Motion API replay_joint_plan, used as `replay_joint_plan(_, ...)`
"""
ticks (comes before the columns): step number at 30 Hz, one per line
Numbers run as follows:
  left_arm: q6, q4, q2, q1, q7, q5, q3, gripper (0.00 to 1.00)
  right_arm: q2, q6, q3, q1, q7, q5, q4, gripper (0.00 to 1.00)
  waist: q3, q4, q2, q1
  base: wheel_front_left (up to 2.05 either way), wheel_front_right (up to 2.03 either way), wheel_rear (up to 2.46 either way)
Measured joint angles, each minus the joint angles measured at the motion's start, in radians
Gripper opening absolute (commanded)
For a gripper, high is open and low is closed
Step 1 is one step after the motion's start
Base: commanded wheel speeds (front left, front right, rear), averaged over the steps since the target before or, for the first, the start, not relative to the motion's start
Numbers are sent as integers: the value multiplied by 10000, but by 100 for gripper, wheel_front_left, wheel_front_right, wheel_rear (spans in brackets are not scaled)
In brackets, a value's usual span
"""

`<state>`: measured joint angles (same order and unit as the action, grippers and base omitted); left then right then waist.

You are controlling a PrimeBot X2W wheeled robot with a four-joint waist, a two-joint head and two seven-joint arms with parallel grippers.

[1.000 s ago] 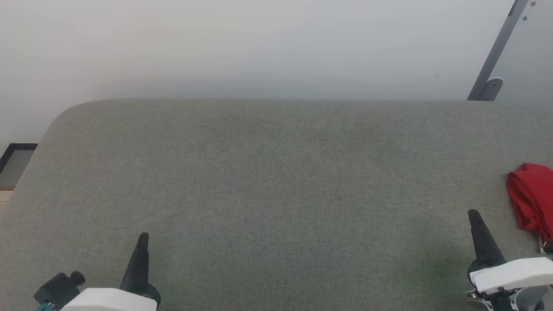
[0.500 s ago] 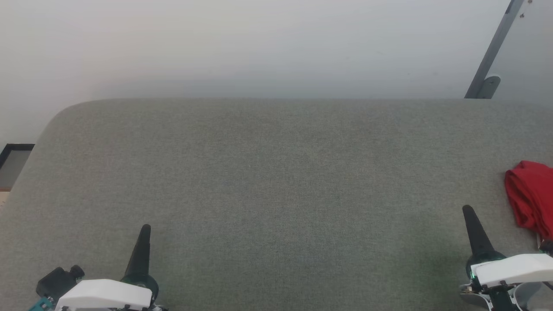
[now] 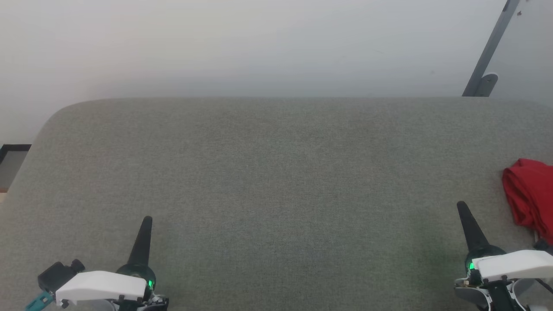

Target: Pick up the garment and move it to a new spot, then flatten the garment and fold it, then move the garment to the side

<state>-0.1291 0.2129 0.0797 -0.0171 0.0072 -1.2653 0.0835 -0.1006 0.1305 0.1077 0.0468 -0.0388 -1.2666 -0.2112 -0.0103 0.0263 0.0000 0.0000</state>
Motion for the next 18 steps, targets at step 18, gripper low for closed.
replay_joint_plan(18,0,132,-104,-319,408,-1469,90,0,203,0,25,220,-320,-1398,-148,0,48,-96,0,0,0,0,0)
